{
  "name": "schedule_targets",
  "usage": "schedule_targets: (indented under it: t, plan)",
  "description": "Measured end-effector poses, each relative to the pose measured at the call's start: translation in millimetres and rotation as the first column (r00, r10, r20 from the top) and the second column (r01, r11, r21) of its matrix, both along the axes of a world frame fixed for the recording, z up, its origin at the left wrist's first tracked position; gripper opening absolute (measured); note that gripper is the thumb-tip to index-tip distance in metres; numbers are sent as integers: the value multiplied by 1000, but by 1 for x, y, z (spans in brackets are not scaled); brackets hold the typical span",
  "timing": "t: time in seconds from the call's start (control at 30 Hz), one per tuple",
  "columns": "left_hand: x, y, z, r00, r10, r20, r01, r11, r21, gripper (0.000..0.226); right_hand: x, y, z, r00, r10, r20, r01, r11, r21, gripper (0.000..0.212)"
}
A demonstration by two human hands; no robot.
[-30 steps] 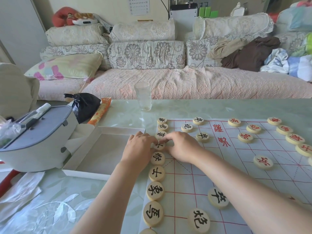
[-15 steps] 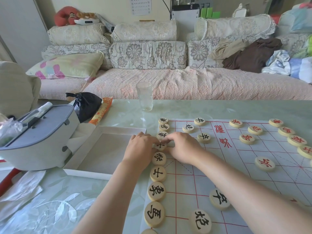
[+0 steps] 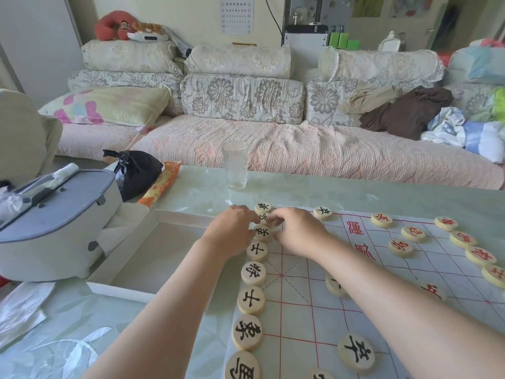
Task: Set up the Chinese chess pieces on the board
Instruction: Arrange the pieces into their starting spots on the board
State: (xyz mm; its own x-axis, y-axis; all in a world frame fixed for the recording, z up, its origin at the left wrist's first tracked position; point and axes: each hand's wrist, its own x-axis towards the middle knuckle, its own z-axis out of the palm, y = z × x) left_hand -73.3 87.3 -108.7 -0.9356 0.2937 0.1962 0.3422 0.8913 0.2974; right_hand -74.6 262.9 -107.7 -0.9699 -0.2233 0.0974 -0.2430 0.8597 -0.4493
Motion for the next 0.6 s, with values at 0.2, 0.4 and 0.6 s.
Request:
schedule_targets:
  t: [0.2,0.4,0.6]
  plan:
    - [-19,-24,-5,994,39,98,-27,992,-120,51,-12,-3,2,997,70,38,-74,990,123,40]
    - [-20,-14,-2,996,59,73,-53,995,-79,42,-13,-5,2,994,81,68,-91,983,159,46]
    - [-20,-1,-7,993,76,88,-74,997,-25,28,-11,-12,-5,1000,13,6,-14,992,127,30]
